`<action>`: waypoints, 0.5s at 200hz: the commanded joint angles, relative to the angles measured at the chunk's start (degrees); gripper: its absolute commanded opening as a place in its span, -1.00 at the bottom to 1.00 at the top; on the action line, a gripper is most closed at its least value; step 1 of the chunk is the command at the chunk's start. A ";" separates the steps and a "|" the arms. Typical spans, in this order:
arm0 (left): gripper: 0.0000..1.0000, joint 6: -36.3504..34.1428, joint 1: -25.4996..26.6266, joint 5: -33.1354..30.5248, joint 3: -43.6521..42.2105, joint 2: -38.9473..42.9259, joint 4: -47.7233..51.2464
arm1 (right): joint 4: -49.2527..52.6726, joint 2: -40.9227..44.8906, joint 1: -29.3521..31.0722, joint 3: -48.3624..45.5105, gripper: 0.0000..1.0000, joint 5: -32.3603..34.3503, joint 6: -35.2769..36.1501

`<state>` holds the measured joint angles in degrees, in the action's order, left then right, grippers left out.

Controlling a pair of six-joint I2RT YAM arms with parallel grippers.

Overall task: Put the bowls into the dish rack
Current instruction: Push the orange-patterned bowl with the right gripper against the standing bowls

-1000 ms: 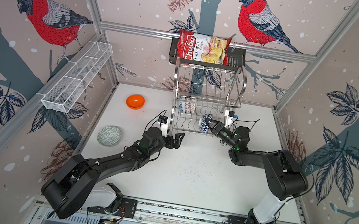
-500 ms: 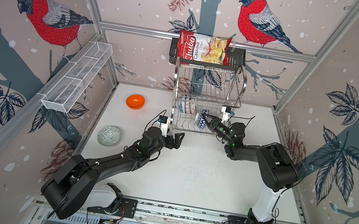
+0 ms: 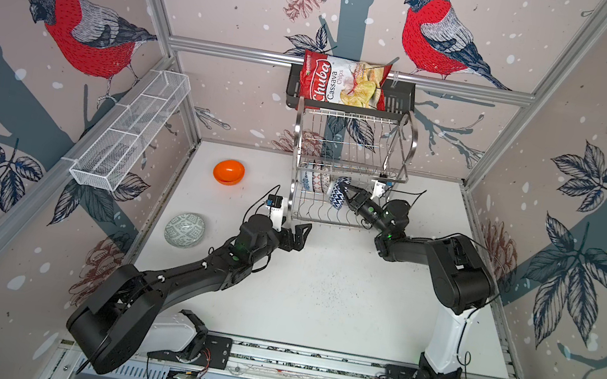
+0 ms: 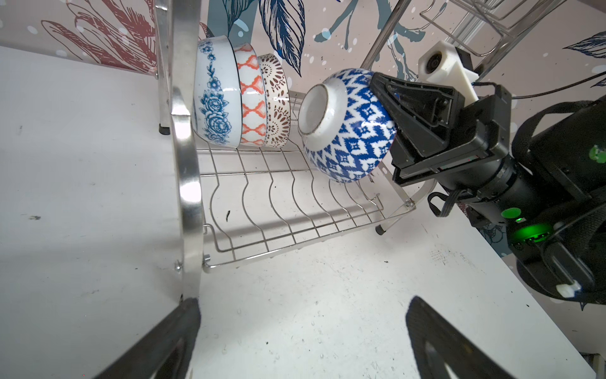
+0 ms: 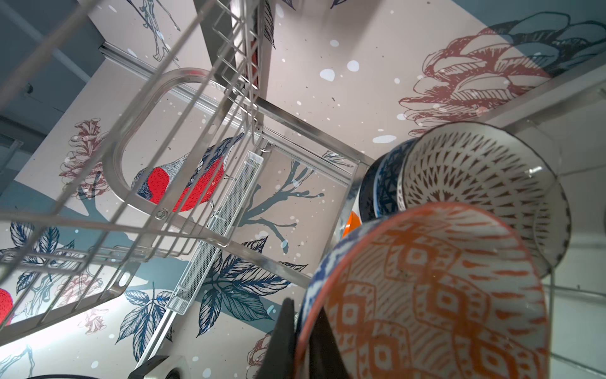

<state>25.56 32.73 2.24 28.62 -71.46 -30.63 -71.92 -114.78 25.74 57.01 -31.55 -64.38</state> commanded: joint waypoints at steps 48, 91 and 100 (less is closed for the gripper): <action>0.96 -0.20 -0.09 -0.92 0.46 0.18 -0.70 | -1.39 -1.53 -0.71 2.92 -0.89 0.72 2.23; 0.96 -0.25 -0.07 -1.04 0.49 0.14 -0.65 | -3.72 -3.28 -0.60 3.69 -0.89 0.96 -0.08; 0.96 -0.23 -0.04 -1.02 0.46 0.26 -0.65 | -3.46 -3.58 -0.59 4.04 -0.89 0.96 -0.11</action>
<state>25.56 32.73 1.34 28.67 -71.37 -30.52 -70.28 -117.82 25.04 59.96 -31.22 -63.24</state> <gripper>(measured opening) 0.981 0.098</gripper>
